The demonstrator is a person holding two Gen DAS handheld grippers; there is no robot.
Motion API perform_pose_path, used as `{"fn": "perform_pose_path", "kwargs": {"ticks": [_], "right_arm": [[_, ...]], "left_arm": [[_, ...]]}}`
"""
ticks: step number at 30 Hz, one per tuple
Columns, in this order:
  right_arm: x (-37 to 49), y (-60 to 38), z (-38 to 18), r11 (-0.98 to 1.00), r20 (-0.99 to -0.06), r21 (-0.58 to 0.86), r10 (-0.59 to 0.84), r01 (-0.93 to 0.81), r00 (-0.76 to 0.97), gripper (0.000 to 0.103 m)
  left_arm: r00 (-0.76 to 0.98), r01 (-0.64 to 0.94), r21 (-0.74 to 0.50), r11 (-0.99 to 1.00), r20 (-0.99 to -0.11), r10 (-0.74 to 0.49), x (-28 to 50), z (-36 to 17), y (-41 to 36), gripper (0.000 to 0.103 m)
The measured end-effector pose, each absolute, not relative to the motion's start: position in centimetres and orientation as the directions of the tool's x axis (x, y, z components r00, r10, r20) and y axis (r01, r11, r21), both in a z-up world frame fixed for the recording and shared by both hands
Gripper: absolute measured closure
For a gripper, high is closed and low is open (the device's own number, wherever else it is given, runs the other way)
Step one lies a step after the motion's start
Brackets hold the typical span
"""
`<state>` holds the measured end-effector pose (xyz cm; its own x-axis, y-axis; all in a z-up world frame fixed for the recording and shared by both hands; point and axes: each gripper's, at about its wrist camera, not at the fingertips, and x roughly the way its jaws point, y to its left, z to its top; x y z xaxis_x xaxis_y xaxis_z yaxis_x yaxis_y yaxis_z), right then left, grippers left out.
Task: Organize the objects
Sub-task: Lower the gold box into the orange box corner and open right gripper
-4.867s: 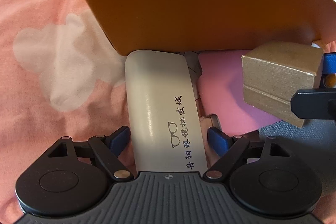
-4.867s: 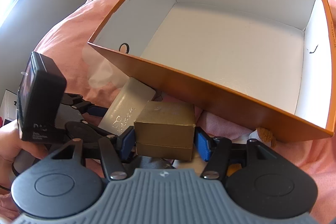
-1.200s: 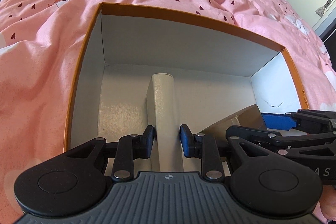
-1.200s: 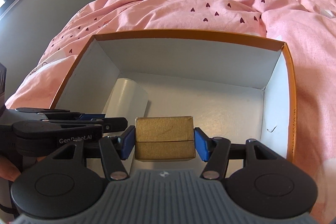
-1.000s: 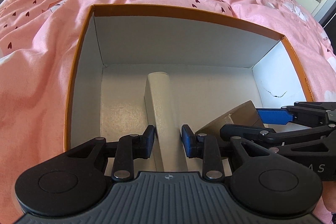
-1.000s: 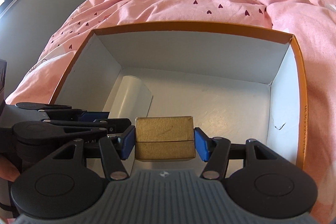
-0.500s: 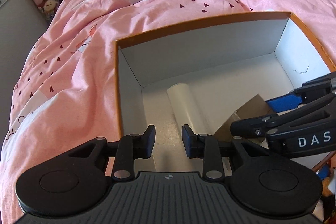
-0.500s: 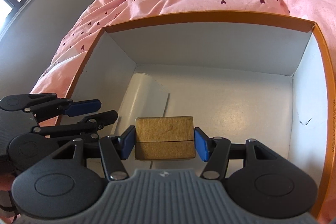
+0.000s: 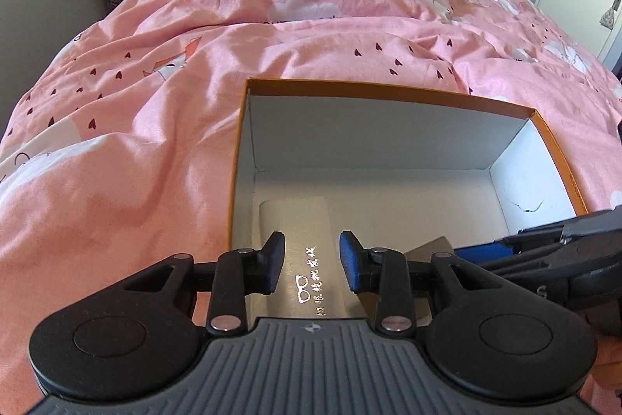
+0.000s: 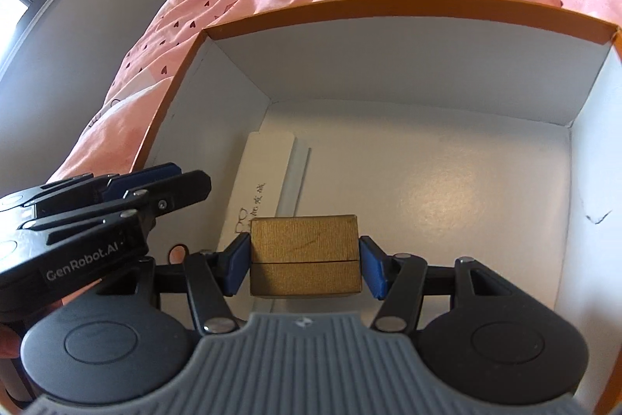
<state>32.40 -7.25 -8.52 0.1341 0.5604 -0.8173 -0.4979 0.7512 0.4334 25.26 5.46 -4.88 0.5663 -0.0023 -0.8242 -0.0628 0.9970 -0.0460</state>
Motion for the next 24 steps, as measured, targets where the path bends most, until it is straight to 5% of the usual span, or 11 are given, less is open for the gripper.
{"fn": "perform_pose_path", "kwargs": {"ticks": [18, 24], "right_arm": [[35.4, -8.8, -7.6, 0.829, -0.856, 0.323, 0.462, -0.457, 0.232, 0.042], [35.6, -8.8, -7.8, 0.833, -0.864, 0.313, 0.449, -0.457, 0.227, 0.042]], "left_arm": [[0.406, 0.047, 0.175, 0.984, -0.903, 0.141, 29.8, -9.7, 0.8, 0.044], [0.347, 0.100, 0.273, 0.957, -0.911, 0.224, 29.8, -10.7, 0.3, 0.048]]}}
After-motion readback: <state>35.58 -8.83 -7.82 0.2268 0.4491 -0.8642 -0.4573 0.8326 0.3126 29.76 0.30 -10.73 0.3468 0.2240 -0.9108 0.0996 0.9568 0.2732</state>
